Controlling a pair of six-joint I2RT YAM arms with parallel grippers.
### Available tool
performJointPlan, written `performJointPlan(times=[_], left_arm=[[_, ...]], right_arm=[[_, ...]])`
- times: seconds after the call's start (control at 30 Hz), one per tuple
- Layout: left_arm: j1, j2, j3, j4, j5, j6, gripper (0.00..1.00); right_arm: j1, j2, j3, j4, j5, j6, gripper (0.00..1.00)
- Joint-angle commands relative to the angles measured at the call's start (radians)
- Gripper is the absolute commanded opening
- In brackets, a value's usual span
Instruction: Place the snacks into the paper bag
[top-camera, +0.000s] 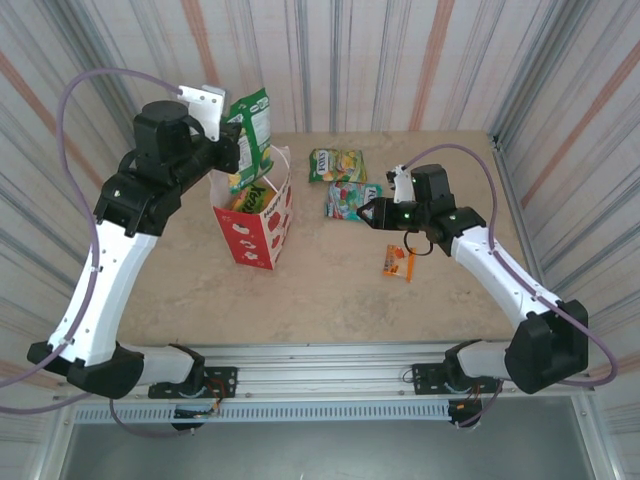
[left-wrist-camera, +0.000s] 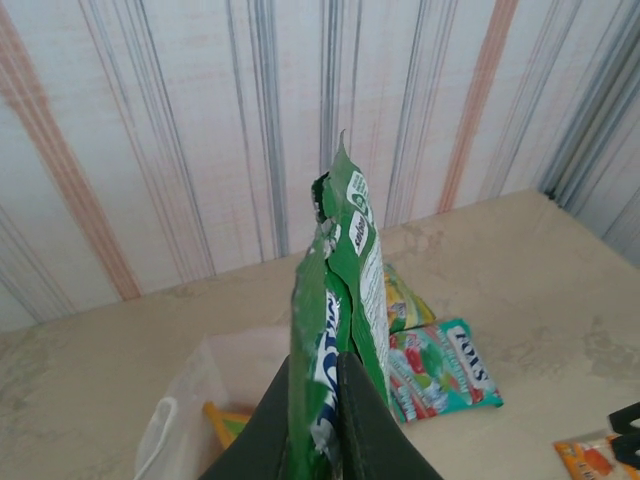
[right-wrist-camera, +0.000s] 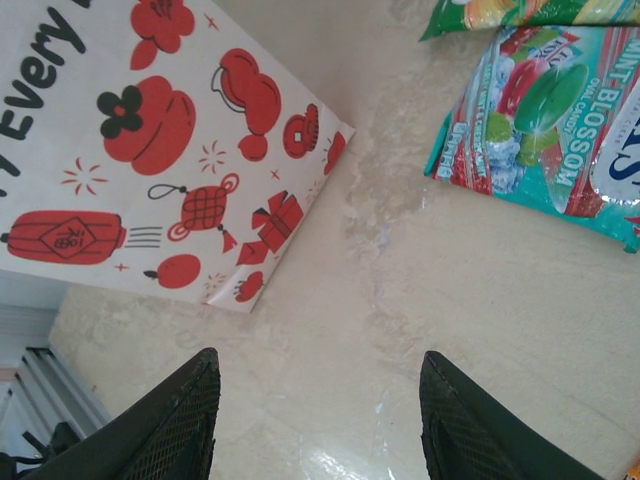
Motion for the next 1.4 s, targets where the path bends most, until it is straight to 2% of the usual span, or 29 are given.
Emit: performJointPlan(times=[0.0,0.23,0.37,0.5,0.7,0.9,0.97,1.03,1.07,1.27,1.37], left_arm=[[0.005,-0.034,0.074,0.098,0.022,0.0,0.0],[0.007,-0.05,0.104,0.151,-0.035,0.049,0.0],[0.006,-0.004,0.185,0.008,-0.091,0.061,0.0],[0.006,0.033,0.175,-0.108,-0.122,0.055,0.0],[0.006,0.081,0.098,-0.141,-0.116,0.049,0.0],[0.008,0.171,0.111,-0.166,-0.112,0.057,0.02],[0.008,0.197,0.128,-0.185,-0.118,0.057,0.09],[0.008,0.217,0.146,-0.197,-0.112,0.058,0.29],[0.008,0.221,0.155,-0.199,-0.105,0.057,0.36],[0.008,0.204,0.183,-0.198,-0.052,0.053,0.46],[0.008,0.184,0.18,-0.191,0.01,0.052,0.51]], right_arm=[[0.005,0.013,0.04,-0.013,0.0,0.032,0.54],[0.006,0.034,0.051,-0.014,0.008,0.044,0.54],[0.006,0.054,0.067,-0.034,0.009,0.051,0.54],[0.005,0.078,0.093,-0.076,0.009,0.051,0.54],[0.005,0.099,0.118,-0.113,0.002,0.05,0.53],[0.006,0.101,0.122,-0.144,0.007,0.043,0.53],[0.004,0.101,0.124,-0.155,0.013,0.042,0.53],[0.003,0.103,0.126,-0.166,0.018,0.042,0.54],[0.0,0.107,0.129,-0.174,0.022,0.042,0.54],[-0.023,0.161,0.171,-0.216,0.037,0.042,0.56],[-0.049,0.218,0.213,-0.224,0.029,0.043,0.57]])
